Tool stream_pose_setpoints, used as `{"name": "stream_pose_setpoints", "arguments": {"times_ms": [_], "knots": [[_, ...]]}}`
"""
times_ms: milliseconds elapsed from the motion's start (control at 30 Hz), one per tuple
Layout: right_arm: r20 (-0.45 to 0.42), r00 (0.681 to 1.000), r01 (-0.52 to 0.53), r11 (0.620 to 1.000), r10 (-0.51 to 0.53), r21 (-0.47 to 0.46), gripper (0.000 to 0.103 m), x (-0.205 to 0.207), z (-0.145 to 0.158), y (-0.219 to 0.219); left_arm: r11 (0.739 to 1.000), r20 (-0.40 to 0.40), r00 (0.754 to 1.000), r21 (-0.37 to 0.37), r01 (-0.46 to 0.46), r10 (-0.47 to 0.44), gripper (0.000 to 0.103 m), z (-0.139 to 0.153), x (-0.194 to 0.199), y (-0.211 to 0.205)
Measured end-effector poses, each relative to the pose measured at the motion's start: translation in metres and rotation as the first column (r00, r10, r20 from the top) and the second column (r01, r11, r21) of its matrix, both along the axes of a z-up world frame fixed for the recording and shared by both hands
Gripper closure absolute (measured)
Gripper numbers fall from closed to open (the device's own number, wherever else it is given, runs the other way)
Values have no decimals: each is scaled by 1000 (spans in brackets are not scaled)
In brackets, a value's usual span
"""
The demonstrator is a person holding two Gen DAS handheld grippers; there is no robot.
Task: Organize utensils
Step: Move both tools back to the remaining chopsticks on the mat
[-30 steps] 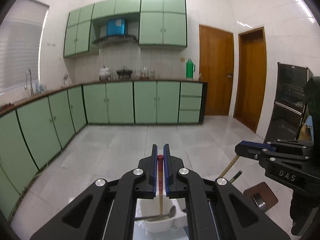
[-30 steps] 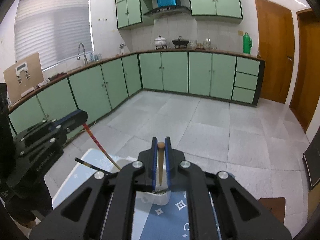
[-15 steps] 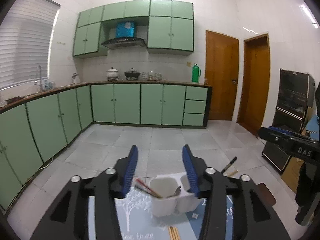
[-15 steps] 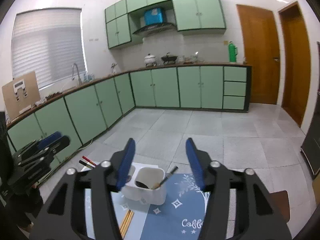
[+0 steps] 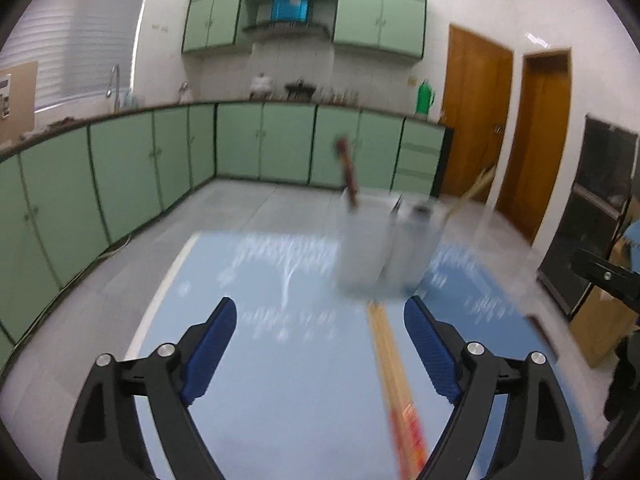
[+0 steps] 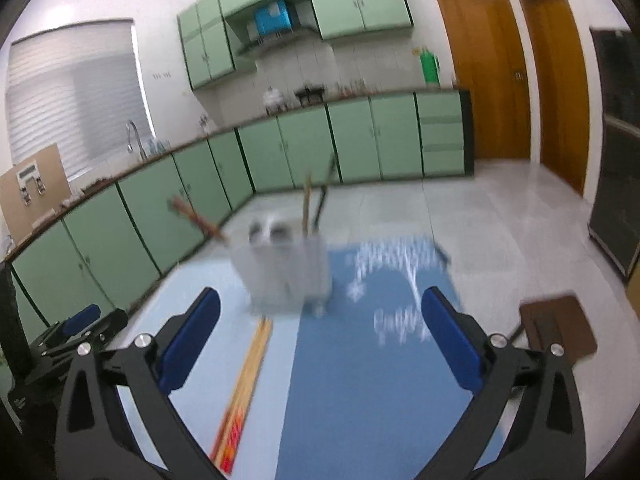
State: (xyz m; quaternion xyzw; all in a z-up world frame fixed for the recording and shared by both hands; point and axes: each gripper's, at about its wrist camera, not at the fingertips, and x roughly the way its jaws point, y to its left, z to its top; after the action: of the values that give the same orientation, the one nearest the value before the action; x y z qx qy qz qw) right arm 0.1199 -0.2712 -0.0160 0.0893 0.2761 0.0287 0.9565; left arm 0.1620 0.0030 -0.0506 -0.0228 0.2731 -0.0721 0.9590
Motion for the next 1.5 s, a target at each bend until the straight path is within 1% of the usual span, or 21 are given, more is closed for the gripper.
{"name": "stream_pose_setpoints", "arguments": {"times_ms": [100,200,267,333,433,733,833,967,1133,1267,1500], "knots": [[-70,997,-7,1000,6,-6,5,-8,-30,16,999,-64,998,28,-18,19,19,-30,-9,5],[-122,992,-15,1000,13,-19,5,-12,-55,36,999,-109,994,36,-26,30,19,-53,-16,7],[-151,988,-31,999,28,-13,5,-14,-68,46,999,-124,992,37,-32,36,19,-62,-19,7],[-171,984,-44,999,38,-27,5,-17,-80,59,999,-139,989,41,-34,39,19,-71,-20,7],[-213,975,-69,997,58,-42,6,-17,-91,72,998,-173,984,46,-32,39,19,-78,-21,6],[-260,964,-77,994,54,-80,6,-21,-108,84,998,-222,974,56,-31,42,19,-89,-26,15],[-265,963,-79,993,52,-92,11,-21,-111,86,997,-237,970,60,-39,52,19,-91,-25,19],[-277,960,-82,992,52,-98,20,-18,-112,85,996,-255,965,75,-42,60,19,-94,-24,21],[-294,953,-105,989,70,-105,21,-18,-114,92,996,-275,960,78,-42,63,19,-98,-24,25],[-319,945,-122,983,73,-136,26,-17,-119,101,997,-284,957,69,-46,64,19,-99,-22,27],[-331,942,-102,984,47,-149,27,-16,-121,97,997,-300,952,68,-40,59,19,-102,-20,26]]}}
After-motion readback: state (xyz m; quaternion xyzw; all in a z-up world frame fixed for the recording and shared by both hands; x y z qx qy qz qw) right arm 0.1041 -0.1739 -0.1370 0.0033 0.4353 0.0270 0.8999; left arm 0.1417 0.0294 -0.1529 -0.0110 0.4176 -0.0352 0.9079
